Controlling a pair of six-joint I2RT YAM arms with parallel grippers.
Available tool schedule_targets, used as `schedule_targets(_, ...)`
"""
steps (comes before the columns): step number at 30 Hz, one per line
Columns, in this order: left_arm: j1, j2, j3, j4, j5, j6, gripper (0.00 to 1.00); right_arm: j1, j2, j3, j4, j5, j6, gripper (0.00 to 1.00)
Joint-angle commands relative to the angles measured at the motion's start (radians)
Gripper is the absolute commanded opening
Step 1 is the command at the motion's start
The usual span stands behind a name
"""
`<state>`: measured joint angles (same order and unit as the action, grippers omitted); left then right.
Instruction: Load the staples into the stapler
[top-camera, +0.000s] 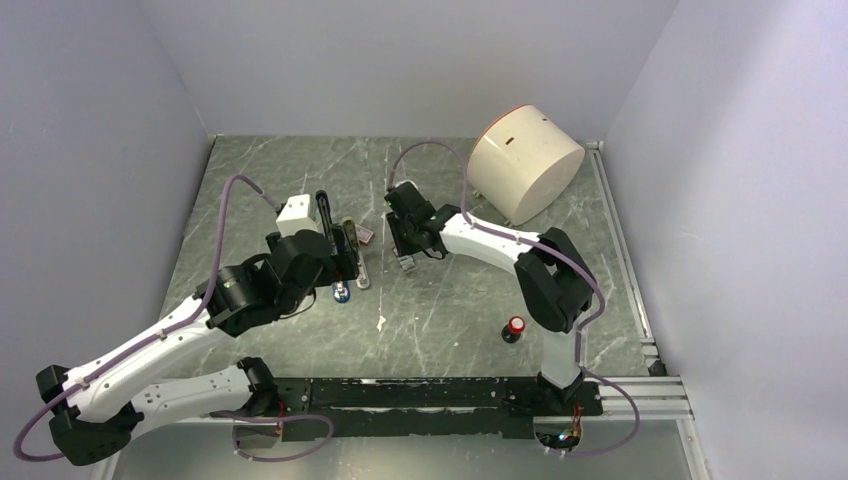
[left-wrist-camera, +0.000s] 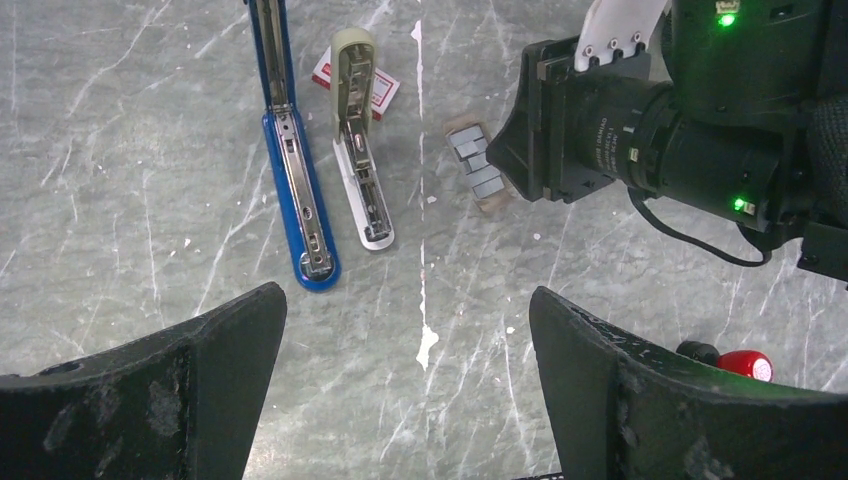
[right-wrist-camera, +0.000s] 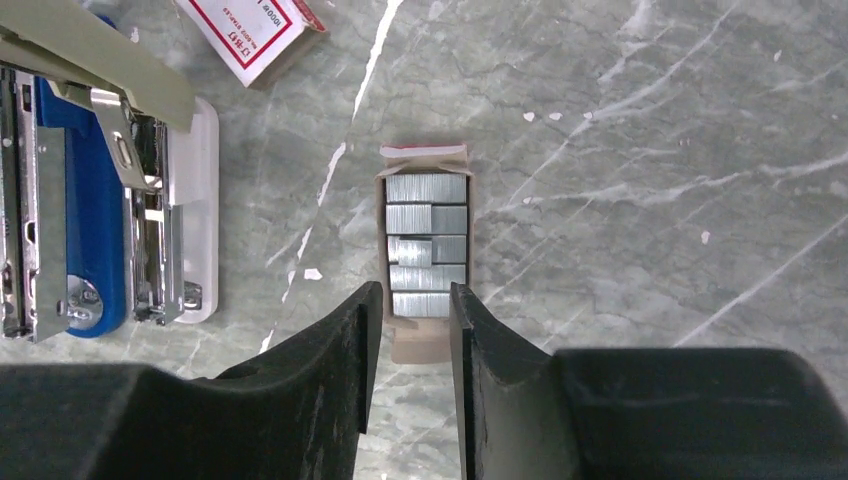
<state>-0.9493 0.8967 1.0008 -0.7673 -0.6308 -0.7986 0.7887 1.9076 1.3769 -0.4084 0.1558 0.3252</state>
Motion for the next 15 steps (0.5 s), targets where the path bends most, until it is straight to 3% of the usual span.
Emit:
schedule_targets(1, -0.005, 0.002, 0.0, 0.017, 0.01, -0.004, 0.96, -0.003, 0.048, 0.037, 0.019, 0.001, -0.024, 0.34)
schedule_targets(15, -0.004, 0.008, -0.011, 0.019, 0.008, -0.005, 0.96, 0.004, 0.128, 0.079, 0.01, 0.009, -0.043, 0.43)
